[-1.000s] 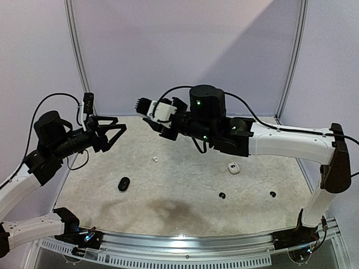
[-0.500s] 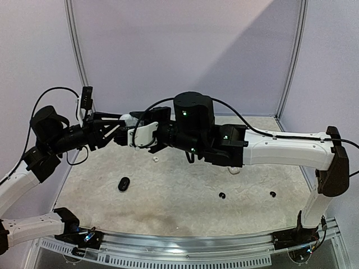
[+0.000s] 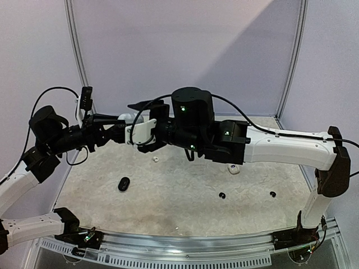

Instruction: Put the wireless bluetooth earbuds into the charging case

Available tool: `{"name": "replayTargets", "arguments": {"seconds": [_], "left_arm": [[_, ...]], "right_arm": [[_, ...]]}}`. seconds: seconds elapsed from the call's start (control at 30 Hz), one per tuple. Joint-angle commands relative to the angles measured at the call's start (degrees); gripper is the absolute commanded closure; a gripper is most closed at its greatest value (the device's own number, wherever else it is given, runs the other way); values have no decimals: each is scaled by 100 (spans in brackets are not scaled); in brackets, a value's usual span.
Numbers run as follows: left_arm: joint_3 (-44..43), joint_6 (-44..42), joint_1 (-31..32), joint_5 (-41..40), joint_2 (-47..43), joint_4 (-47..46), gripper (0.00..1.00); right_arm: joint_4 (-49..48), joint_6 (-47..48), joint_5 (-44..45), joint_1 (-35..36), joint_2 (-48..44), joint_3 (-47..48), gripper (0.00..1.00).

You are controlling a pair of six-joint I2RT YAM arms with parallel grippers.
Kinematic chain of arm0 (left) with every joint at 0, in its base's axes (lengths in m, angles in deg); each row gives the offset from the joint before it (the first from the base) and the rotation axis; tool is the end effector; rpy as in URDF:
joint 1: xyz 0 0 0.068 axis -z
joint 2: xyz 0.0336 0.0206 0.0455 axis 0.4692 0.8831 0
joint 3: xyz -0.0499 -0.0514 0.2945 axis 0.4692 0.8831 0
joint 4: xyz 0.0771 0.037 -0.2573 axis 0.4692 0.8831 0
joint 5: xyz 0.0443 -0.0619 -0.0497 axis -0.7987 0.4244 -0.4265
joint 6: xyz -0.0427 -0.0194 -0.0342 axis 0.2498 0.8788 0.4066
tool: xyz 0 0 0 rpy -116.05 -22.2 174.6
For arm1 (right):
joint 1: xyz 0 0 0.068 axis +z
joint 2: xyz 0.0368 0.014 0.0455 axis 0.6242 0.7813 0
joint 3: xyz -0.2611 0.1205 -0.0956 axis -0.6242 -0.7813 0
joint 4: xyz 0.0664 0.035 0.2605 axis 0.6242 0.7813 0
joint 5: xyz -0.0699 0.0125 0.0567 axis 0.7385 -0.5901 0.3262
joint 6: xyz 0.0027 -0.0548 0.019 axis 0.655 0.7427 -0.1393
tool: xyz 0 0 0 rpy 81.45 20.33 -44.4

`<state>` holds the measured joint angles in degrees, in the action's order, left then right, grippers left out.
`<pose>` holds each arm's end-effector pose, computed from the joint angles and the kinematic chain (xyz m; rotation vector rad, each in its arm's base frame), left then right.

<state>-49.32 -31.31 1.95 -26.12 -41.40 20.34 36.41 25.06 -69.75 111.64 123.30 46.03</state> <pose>0.1380 -0.1083 0.3857 0.6774 1.4630 -1.1755 0.1449 0.4455 0.4182 -1.4771 0.7365 -0.0608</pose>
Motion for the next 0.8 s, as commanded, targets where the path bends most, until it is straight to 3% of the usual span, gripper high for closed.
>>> {"name": "replayTargets", "arguments": {"seconds": [0.0,0.07,0.17,0.3,0.57,0.7,0.77], "left_arm": [[-52,-711,74,212,-147,-3,100],[-80,-1263,74,373,-218,180,100],[-92,-2042,76,764,-270,384,100],[-101,-2551,104,1100,-242,496,100],[-166,-2605,179,1134,-210,547,100],[-201,-2572,188,1111,-188,572,100],[-206,-2558,196,1101,-182,568,100]], "right_arm": [[943,-1266,-239,-98,-1,552,9],[1513,-2037,-849,-285,-165,689,4],[2440,-3253,-2793,-731,-424,1012,2],[2671,-4428,-4150,-1068,-505,1113,5],[2880,-4842,-4557,-1079,-274,1235,29],[3123,-4906,-4628,-1079,-41,1459,33],[3075,-5001,-4614,-1073,28,1475,39]]}}
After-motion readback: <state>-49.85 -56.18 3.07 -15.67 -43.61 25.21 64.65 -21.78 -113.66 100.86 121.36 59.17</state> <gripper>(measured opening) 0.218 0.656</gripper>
